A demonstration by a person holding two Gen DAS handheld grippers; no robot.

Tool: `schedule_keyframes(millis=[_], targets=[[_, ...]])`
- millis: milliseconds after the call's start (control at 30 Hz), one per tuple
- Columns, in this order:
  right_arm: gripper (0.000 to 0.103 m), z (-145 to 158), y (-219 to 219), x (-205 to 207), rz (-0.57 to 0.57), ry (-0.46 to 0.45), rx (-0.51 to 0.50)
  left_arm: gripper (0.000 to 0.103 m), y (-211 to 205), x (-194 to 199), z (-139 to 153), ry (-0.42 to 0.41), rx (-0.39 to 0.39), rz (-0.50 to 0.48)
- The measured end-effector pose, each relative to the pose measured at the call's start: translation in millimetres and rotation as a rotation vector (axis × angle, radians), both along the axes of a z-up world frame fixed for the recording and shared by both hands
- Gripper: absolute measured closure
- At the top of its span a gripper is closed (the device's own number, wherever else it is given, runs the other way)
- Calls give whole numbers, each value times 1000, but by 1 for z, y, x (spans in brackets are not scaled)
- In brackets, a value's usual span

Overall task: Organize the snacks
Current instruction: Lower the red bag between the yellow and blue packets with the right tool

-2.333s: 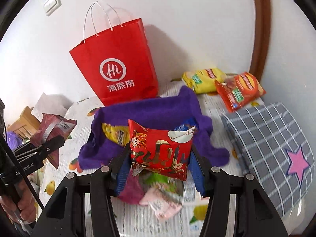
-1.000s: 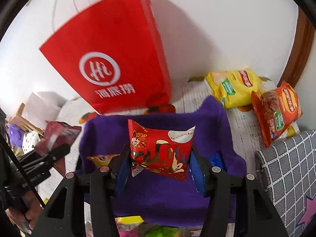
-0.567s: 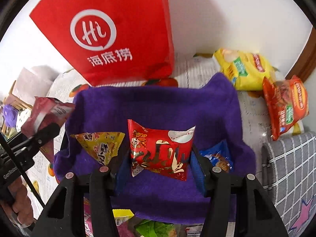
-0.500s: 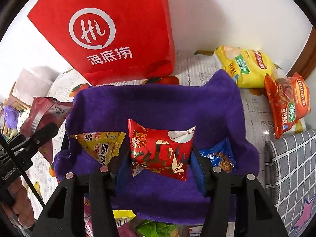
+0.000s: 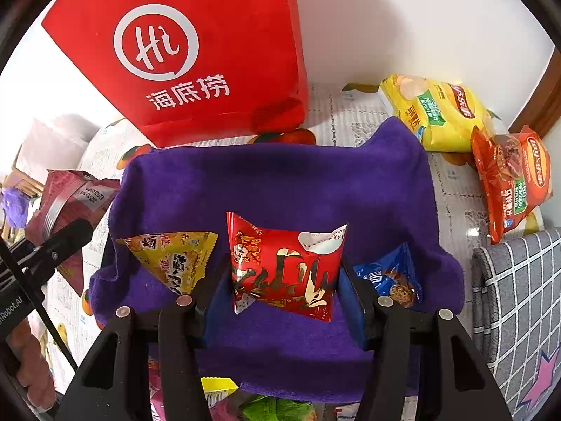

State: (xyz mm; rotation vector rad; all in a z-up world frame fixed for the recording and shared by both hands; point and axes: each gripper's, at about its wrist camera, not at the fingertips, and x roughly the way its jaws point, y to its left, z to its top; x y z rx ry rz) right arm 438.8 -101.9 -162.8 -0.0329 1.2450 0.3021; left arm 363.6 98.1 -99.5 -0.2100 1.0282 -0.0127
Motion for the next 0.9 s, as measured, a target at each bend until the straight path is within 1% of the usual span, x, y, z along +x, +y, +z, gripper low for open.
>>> schedule_keyframes(millis=[733,900], targets=[[47,-12,9,0,23,17,-36,56,0,-1,2,-5,-2,4],[46,-19,12,1,27,30,-52,56,1,-1,2,-4,-3,2]])
